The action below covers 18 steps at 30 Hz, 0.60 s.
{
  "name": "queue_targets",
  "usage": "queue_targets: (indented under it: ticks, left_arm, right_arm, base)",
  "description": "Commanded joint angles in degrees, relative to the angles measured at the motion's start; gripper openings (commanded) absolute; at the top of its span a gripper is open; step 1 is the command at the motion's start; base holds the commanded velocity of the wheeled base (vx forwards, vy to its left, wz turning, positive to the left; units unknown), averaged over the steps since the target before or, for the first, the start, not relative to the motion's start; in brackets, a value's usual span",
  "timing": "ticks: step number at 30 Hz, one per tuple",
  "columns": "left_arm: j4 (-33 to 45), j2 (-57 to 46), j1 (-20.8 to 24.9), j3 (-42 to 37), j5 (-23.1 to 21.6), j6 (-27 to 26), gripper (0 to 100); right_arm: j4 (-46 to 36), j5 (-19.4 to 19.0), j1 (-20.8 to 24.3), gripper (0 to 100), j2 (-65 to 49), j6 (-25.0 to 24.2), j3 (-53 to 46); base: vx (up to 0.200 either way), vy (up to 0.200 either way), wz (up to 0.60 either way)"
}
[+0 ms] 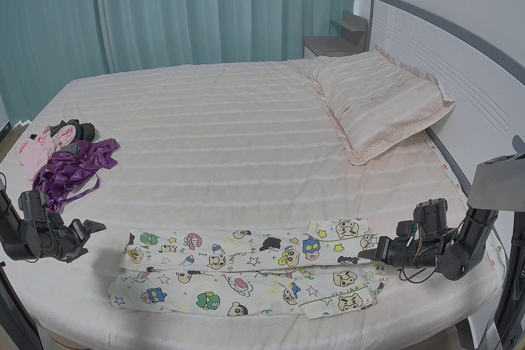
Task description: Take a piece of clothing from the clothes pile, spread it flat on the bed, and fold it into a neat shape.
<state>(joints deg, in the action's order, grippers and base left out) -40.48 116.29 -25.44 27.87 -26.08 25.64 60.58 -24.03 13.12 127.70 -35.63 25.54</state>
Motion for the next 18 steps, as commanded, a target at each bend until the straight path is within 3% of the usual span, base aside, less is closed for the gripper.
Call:
queue_targets:
  ticks: [1,11,12,18]
  left_arm:
    - [-0.2,-1.0,-4.4,-1.8,-3.2,2.0,100]
    - [-0.4,-0.8,-4.8,-3.1,-5.7,2.5,100]
    - [-0.4,-0.8,-4.8,-3.2,-5.8,2.5,100]
    - [-0.4,-0.8,-5.0,-3.3,-5.9,2.5,100]
  right_arm:
    - [0.0,0.1,-1.2,0,2.3,2.6,-1.3]
    - [-0.2,2.2,-0.9,0,2.9,5.9,-2.1]
    - [-0.2,2.2,-0.8,100,3.0,5.8,-2.1]
    - [0.1,2.4,-1.2,100,1.8,5.8,-2.3]
  base:
    - [0.000,0.000,0.00]
    - [0.000,0.000,0.00]
    - [0.000,0.000,0.00]
    - [0.000,0.000,0.00]
